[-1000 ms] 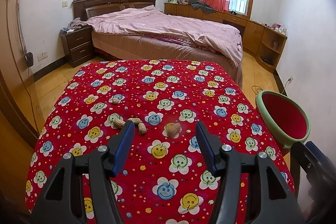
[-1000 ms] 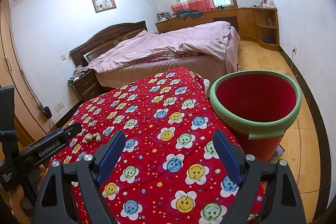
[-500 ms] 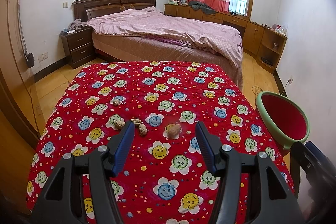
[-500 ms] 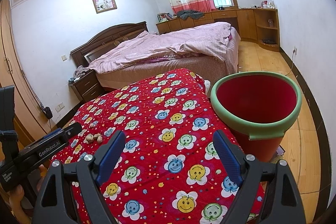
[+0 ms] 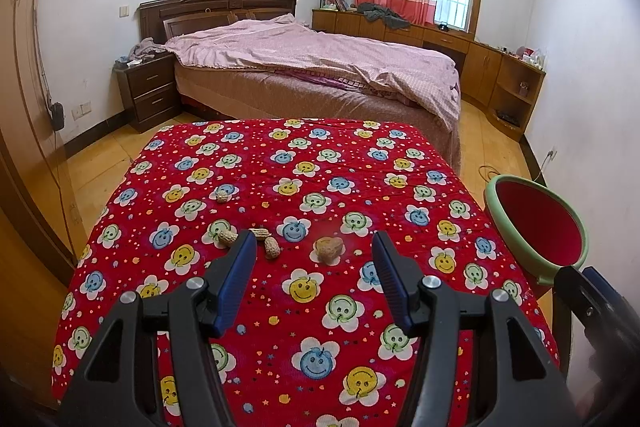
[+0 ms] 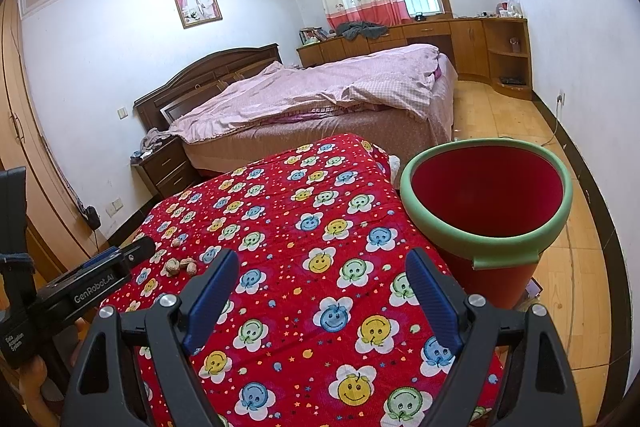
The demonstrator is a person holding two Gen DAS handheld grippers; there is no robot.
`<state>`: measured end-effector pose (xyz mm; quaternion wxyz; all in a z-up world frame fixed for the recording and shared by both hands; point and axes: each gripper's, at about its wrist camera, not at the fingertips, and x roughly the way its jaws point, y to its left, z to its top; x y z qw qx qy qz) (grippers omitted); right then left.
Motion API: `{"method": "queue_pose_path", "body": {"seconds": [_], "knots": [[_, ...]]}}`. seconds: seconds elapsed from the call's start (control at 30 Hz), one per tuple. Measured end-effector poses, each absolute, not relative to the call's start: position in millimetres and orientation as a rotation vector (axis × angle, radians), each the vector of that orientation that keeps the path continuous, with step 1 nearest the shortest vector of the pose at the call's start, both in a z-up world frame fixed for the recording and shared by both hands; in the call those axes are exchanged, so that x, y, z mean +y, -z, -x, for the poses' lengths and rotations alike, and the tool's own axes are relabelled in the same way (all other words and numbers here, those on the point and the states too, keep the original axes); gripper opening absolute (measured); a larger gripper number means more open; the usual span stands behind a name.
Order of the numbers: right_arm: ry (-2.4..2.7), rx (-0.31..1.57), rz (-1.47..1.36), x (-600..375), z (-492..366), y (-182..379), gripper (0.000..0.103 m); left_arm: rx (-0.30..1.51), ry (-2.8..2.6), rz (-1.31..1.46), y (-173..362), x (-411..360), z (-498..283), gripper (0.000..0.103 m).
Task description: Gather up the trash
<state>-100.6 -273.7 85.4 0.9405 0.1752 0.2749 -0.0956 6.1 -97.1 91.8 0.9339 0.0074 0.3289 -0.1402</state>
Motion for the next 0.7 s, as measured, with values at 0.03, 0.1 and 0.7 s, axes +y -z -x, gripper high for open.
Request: {"method": "queue_pose_path", "body": {"seconds": [0.03, 0.1, 0.7], "knots": [[0.195, 0.56, -0.357, -274.0, 101.6, -85.3, 0.087, 0.673, 0.286, -0.015, -92.0, -96.6, -6.6, 0.06], [0.195, 0.56, -0.358, -274.0, 101.8, -85.3, 0.087, 0.673, 0.287, -0.015, -91.7, -96.5, -6.2, 0.06], [0.197, 0.561, -0.36, -273.3, 100.5, -85.2, 0.087, 0.674, 0.286, -0.014, -93.3, -92.7, -8.0, 0.06]]}}
